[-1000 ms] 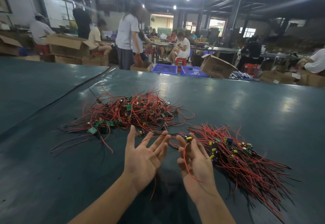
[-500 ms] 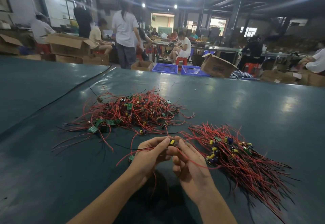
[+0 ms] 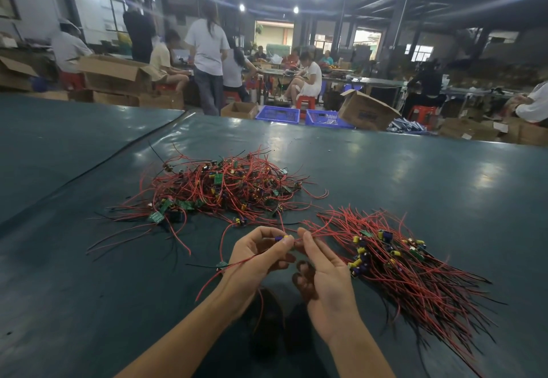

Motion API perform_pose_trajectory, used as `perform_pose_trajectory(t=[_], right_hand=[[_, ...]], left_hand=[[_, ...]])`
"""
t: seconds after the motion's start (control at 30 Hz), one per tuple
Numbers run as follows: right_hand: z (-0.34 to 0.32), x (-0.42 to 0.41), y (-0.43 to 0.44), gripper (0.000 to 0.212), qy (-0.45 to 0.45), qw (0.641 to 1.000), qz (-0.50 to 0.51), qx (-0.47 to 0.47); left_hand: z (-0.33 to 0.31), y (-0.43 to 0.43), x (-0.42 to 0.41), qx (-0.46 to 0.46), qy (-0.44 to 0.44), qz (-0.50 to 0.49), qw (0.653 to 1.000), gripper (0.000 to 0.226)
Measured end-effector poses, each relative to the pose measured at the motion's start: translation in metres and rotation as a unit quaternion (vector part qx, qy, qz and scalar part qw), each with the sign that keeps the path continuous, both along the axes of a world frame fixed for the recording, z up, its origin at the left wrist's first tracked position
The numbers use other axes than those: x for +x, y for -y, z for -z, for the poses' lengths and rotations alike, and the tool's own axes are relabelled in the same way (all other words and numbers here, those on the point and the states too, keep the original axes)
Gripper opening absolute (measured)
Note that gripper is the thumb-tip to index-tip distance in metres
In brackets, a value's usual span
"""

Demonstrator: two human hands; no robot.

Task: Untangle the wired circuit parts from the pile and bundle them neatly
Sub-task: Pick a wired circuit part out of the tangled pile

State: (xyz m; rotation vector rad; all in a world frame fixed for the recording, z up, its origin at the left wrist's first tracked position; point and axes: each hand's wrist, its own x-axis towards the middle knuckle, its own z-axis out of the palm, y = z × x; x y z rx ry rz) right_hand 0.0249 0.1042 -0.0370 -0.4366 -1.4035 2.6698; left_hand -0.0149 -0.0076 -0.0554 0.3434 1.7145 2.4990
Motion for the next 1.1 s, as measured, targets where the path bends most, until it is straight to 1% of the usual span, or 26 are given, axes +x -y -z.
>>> perform_pose_trajectory(t=[0.03, 0.2, 0.3, 0.43, 0.6, 0.73, 0.87, 0.93, 1.03, 1.1], right_hand=[[-0.001, 0.001, 0.001, 0.012, 0.000, 1.000, 0.003, 0.019], [-0.003, 0.004, 0.004, 0.021, -0.023, 0.996, -0.017, 0.088], [-0.004, 0.005, 0.005, 0.023, -0.026, 0.994, -0.020, 0.108], [-0.003, 0.005, 0.006, 0.024, -0.021, 0.991, -0.004, 0.131], [0.003, 0.002, 0.007, 0.020, 0.002, 0.985, 0.022, 0.172], [0.004, 0.002, 0.007, 0.022, -0.006, 0.978, 0.023, 0.208], [0.008, -0.002, 0.005, 0.027, 0.016, 0.978, 0.029, 0.208], [0.009, -0.004, 0.005, 0.024, 0.024, 0.984, 0.026, 0.176], [0.008, -0.006, 0.004, 0.020, 0.035, 0.988, 0.035, 0.145], [0.007, -0.009, -0.004, 0.021, 0.041, 0.988, 0.072, 0.129]], left_hand=[[0.001, 0.000, 0.000, -0.011, -0.007, -0.001, 1.000, 0.035], [0.002, -0.002, 0.002, -0.076, -0.024, 0.025, 0.997, 0.027], [0.000, -0.003, 0.002, -0.093, -0.032, 0.012, 0.995, 0.029], [0.001, -0.002, 0.001, -0.136, -0.081, -0.014, 0.987, 0.015], [0.004, 0.000, -0.001, -0.161, -0.106, -0.041, 0.980, 0.014], [0.007, 0.002, -0.002, -0.196, -0.126, -0.039, 0.972, 0.013], [0.009, 0.004, -0.001, -0.221, -0.161, -0.054, 0.960, 0.008], [0.009, 0.003, 0.000, -0.223, -0.172, -0.065, 0.957, 0.010], [0.005, -0.001, 0.002, -0.198, -0.163, -0.065, 0.964, 0.012], [0.000, -0.003, 0.004, -0.164, -0.143, -0.057, 0.974, 0.015]])
